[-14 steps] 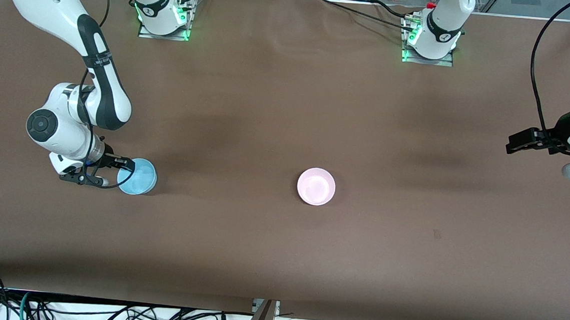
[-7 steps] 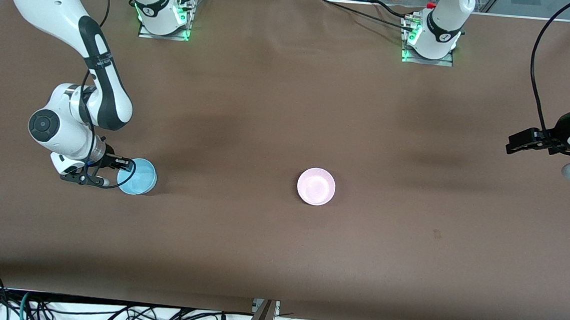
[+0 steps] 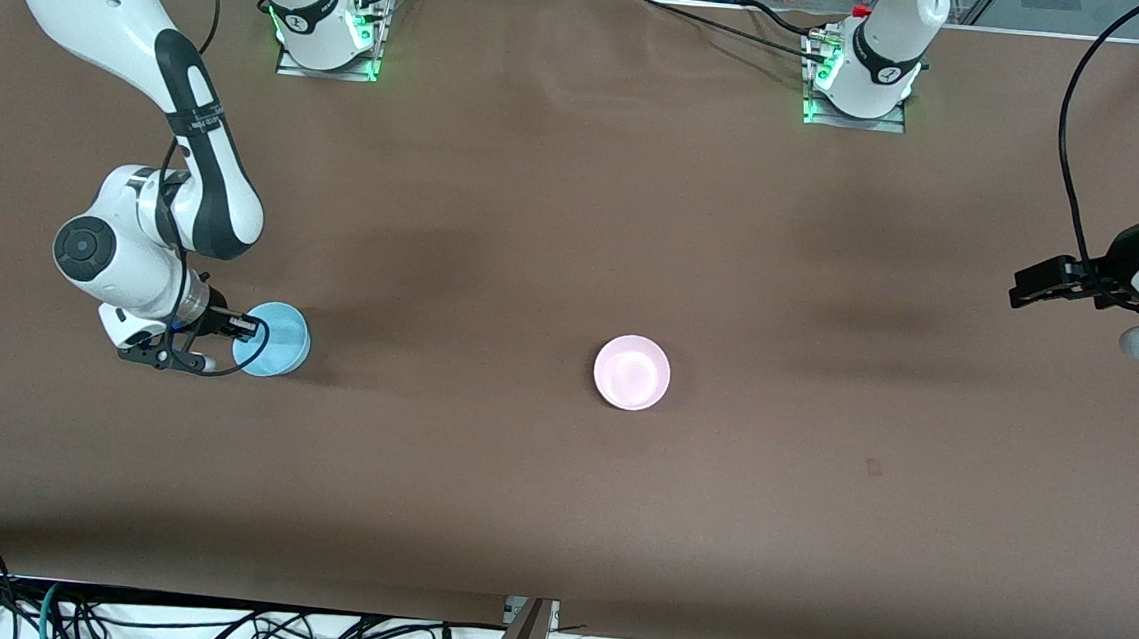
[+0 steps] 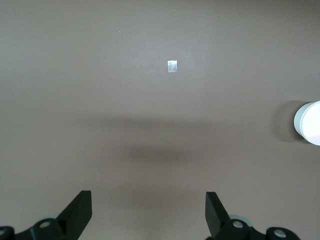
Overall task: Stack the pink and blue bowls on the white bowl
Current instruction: 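Carry the light blue bowl with the right gripper onto the pink bowl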
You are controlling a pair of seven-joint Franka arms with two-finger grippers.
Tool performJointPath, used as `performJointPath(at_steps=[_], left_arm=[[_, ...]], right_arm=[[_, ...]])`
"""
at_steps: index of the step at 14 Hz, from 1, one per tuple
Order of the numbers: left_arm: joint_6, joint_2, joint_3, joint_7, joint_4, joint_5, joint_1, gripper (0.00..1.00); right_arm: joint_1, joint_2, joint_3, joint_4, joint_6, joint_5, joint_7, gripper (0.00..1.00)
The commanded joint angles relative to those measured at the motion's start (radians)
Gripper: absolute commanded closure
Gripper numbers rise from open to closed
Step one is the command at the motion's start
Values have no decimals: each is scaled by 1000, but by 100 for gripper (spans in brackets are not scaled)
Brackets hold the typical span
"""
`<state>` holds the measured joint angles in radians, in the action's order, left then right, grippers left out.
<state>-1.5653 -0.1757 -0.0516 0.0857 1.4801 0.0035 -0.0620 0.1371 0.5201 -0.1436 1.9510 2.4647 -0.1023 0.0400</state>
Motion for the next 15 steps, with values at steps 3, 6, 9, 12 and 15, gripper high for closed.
performJointPath(at_steps=[3, 6, 9, 12, 15], left_arm=[[21, -14, 4, -14, -44, 13, 8, 0], [19, -14, 4, -14, -44, 13, 10, 0], [19, -14, 4, -14, -44, 13, 10, 0], [21, -14, 4, -15, -44, 13, 8, 0], [19, -14, 4, -15, -44, 13, 8, 0]], right_arm=[[2, -52, 3, -84, -161, -11, 14, 100], [4, -68, 47, -231, -355, -11, 64, 100], [16, -68, 136, -325, -437, -2, 233, 100], [119, -63, 145, -369, -437, 10, 378, 100], [240, -40, 145, -388, -425, 50, 582, 100]])
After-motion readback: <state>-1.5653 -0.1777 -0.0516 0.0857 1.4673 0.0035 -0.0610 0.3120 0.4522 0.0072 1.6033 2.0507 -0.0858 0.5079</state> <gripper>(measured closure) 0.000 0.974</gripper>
